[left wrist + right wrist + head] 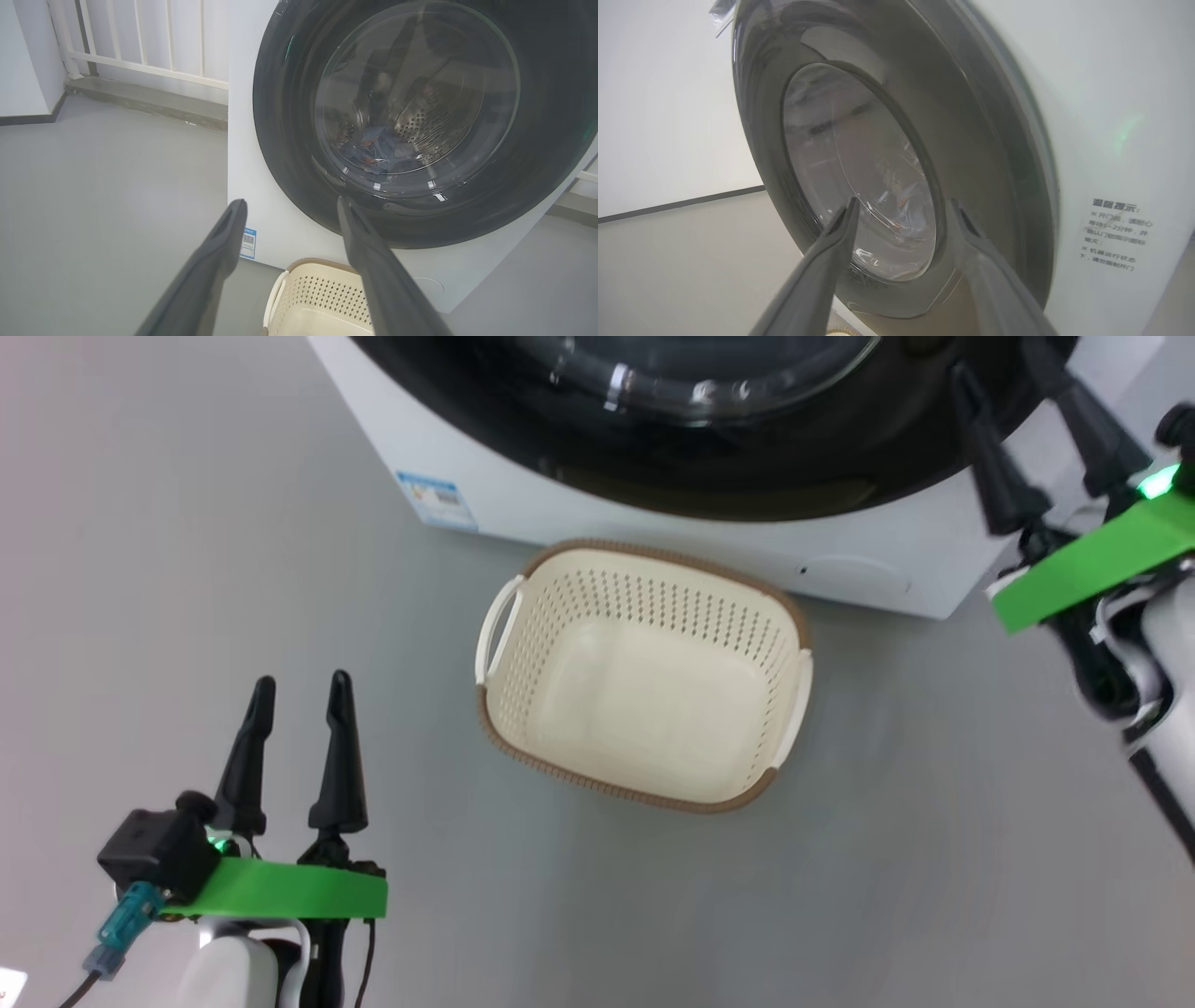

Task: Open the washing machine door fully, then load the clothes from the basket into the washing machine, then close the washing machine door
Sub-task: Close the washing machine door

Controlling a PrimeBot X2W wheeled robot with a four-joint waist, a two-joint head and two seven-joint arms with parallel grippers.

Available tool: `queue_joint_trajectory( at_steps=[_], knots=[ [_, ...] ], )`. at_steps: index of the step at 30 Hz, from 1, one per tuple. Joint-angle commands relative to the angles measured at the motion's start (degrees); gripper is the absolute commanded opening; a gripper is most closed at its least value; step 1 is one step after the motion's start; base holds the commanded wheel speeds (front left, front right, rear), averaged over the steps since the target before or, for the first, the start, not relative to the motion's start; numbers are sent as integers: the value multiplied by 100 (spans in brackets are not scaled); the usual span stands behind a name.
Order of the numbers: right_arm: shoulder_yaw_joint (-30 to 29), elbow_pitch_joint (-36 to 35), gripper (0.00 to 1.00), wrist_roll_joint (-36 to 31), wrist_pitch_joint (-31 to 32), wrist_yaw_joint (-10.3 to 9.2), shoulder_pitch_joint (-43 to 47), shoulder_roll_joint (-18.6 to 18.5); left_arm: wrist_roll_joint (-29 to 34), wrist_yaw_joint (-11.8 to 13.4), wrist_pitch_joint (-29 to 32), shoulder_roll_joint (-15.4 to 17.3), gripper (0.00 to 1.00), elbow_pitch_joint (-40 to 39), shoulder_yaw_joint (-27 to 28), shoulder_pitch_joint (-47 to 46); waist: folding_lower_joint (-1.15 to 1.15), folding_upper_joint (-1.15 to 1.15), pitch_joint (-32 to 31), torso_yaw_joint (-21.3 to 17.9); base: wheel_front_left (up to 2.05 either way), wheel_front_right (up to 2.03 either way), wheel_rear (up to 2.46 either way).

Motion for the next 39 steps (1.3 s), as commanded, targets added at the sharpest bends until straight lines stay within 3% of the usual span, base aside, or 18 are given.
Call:
queue_joint_trajectory(
  at_steps=[1, 11, 25, 39],
  knots=[
    [25, -216, 100, 13, -27, -42, 242, 13, -10, 3, -36, 197, 100, -82, 189, 65, 0, 0, -403, -268, 0, 0, 0],
    [-337, -634, 100, -32, -27, -42, 1252, 190, -48, 3, -36, 460, 100, 82, 171, 362, 0, 0, -1216, -935, 0, 0, 0],
    [-880, -1031, 100, -261, -27, -42, 2413, 453, -65, 35, -36, 534, 100, -95, 396, 859, 0, 0, -1709, -1774, 0, 0, 0],
    [-1380, -1107, 100, -659, -27, -42, 3266, 672, -147, 75, -27, 567, 100, -353, 424, 1082, 0, 0, -1800, -2078, 0, 0, 0]
  ],
)
